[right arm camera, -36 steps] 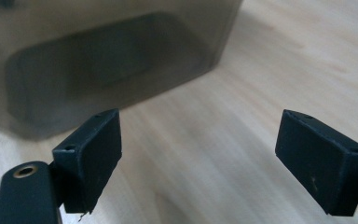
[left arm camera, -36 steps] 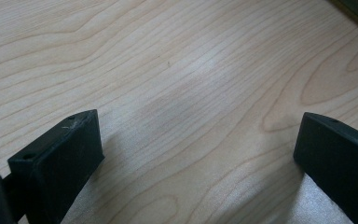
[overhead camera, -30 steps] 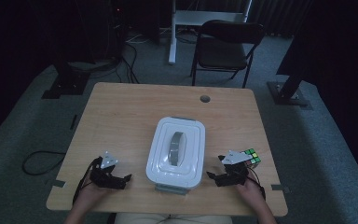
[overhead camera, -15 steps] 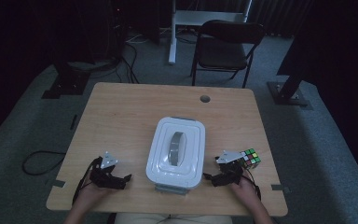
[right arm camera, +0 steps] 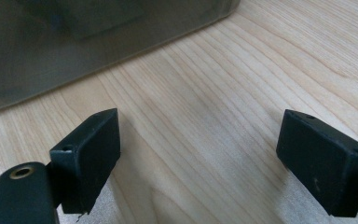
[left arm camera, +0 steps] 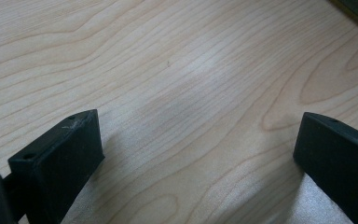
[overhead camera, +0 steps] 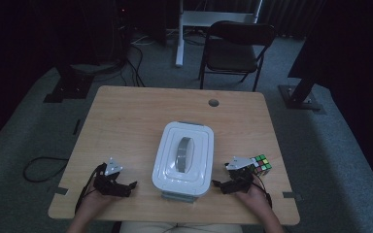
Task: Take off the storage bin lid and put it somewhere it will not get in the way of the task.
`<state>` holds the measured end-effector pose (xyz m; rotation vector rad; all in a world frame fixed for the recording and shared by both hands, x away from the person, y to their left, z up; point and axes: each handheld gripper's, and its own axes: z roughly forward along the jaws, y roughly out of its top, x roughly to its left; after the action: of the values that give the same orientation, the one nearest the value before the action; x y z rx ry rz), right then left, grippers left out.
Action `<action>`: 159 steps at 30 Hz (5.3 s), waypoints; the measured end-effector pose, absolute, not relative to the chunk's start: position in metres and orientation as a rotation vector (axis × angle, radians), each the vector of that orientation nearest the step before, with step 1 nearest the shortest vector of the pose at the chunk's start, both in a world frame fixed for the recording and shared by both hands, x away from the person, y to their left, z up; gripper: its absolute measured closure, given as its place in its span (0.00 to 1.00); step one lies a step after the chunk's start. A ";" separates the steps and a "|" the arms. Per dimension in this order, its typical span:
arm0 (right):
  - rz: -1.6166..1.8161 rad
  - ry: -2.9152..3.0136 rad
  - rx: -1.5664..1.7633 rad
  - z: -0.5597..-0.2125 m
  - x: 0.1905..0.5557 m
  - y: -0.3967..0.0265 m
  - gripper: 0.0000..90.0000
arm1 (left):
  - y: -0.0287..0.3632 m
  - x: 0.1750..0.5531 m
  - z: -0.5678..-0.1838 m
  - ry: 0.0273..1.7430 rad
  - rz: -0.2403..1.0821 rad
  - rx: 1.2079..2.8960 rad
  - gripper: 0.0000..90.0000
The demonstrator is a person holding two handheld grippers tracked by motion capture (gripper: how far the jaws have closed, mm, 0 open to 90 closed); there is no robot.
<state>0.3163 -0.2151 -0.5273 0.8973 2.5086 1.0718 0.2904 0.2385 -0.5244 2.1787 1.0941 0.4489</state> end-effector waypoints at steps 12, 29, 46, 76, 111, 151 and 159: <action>1.072 2.509 0.898 -0.527 0.316 -0.215 0.15 | 0.242 0.289 -0.522 1.133 0.450 2.186 0.03; 1.071 2.504 0.908 -0.527 0.315 -0.215 0.15 | 0.237 0.285 -0.479 1.204 0.426 2.124 0.04; 1.071 2.504 0.908 -0.527 0.316 -0.215 0.15 | 0.226 0.274 -0.413 1.078 0.487 2.062 0.04; 1.071 2.503 0.910 -0.527 0.316 -0.215 0.15 | 0.151 0.282 -0.384 0.798 0.374 2.060 0.05; 1.070 2.504 0.910 -0.527 0.315 -0.215 0.15 | 0.070 0.305 -0.389 0.754 0.290 2.194 0.14; 1.071 2.502 0.910 -0.527 0.315 -0.215 0.15 | 0.083 0.294 -0.369 0.709 0.179 2.035 0.70; 1.071 2.501 0.910 -0.527 0.315 -0.215 0.15 | 0.092 0.291 -0.358 0.703 0.203 1.971 0.73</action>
<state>0.3155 -0.2152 -0.5273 0.9098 2.5013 1.0711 0.2913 0.0922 -0.3581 1.9707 0.7033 0.2028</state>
